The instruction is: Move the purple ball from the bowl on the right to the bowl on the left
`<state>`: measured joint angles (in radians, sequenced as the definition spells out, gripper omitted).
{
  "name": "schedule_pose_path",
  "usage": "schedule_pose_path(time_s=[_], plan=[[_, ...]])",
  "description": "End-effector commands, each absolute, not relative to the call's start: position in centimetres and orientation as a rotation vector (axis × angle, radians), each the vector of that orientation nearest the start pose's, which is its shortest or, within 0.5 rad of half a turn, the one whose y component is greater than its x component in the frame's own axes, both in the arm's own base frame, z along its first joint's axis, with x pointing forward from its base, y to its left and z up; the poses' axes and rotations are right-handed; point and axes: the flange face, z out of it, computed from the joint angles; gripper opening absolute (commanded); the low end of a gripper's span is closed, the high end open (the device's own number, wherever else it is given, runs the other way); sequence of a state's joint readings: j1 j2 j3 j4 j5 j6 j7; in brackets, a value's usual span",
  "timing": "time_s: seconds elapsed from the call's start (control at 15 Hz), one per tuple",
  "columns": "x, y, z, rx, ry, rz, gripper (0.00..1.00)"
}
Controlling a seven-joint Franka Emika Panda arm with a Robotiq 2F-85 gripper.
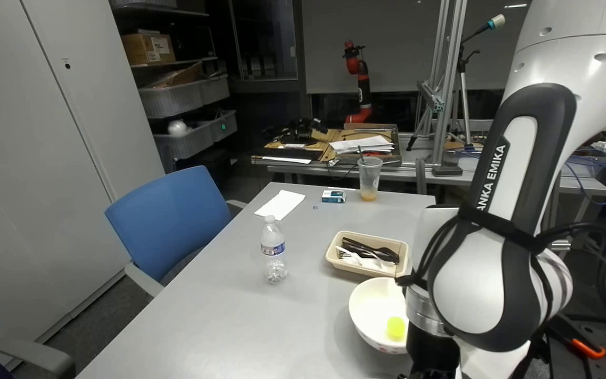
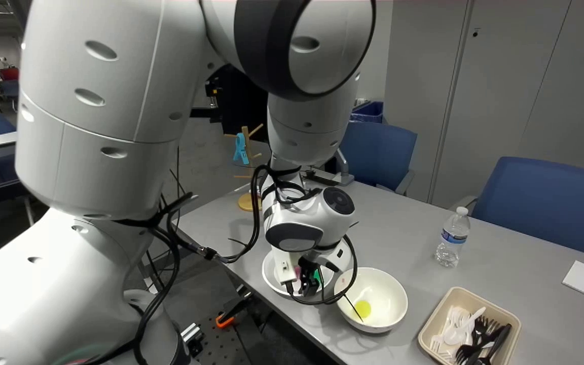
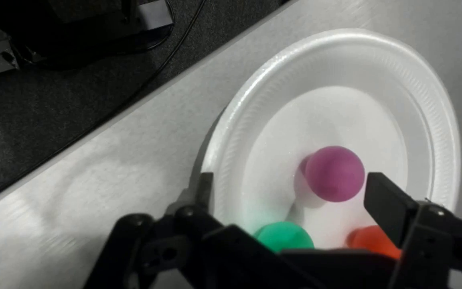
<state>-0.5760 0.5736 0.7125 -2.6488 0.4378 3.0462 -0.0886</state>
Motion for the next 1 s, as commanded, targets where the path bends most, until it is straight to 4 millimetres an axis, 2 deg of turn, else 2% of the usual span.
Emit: schedule_pose_path(time_s=[0.0,0.27,0.53,0.93], plan=[[38.6,8.0,9.6,-2.739,0.395,0.151,1.00],[39.0,8.0,11.0,-2.762,0.381,0.147,1.00],[39.6,8.0,13.0,-2.802,0.297,0.124,1.00],[41.4,7.9,17.6,-2.897,0.155,0.010,1.00]])
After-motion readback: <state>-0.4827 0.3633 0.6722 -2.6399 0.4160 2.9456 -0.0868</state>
